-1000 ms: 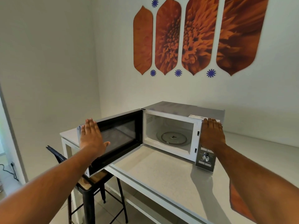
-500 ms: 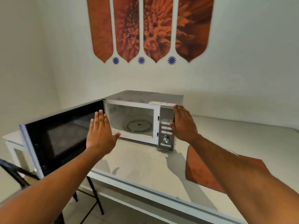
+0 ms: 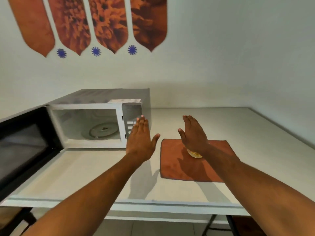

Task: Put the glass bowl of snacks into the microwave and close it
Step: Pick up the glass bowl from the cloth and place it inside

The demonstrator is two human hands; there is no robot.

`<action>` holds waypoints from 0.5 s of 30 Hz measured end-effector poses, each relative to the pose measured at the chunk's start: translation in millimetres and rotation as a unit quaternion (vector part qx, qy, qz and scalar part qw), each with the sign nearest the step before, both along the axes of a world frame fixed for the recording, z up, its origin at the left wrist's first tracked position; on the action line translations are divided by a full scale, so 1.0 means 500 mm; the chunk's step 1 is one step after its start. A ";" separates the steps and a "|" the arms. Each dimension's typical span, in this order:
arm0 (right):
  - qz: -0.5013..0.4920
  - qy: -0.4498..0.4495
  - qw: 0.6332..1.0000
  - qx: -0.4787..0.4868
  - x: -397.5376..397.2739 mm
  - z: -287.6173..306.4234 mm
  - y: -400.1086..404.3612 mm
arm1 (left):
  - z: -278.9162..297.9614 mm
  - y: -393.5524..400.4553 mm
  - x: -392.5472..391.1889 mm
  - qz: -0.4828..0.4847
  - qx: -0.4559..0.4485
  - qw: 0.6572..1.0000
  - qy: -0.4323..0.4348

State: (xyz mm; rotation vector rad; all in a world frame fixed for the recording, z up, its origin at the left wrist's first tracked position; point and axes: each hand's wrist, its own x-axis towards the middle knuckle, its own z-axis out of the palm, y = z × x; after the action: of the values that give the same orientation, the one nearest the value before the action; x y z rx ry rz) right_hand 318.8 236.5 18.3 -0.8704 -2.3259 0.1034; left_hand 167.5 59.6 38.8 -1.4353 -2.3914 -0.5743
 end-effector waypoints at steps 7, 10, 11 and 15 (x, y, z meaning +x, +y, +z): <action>-0.081 -0.001 0.995 -0.058 0.064 -0.075 0.078 | -0.074 0.166 0.057 -0.105 -0.019 0.993 -0.057; -0.105 0.003 0.991 -0.080 0.086 -0.099 0.108 | -0.104 0.232 0.073 -0.132 -0.033 0.984 -0.114; -0.108 0.001 0.990 -0.093 0.091 -0.113 0.123 | -0.117 0.255 0.078 -0.142 -0.033 0.980 -0.132; -0.122 0.042 0.978 -0.164 0.103 -0.145 0.160 | -0.168 0.320 0.088 -0.172 -0.018 0.958 -0.227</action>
State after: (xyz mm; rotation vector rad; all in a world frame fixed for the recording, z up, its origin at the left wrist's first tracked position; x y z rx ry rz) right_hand 370.1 316.3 -54.4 -1.2814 -2.1366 0.4214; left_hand 211.4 219.4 -45.4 -1.9298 -2.4943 -1.0513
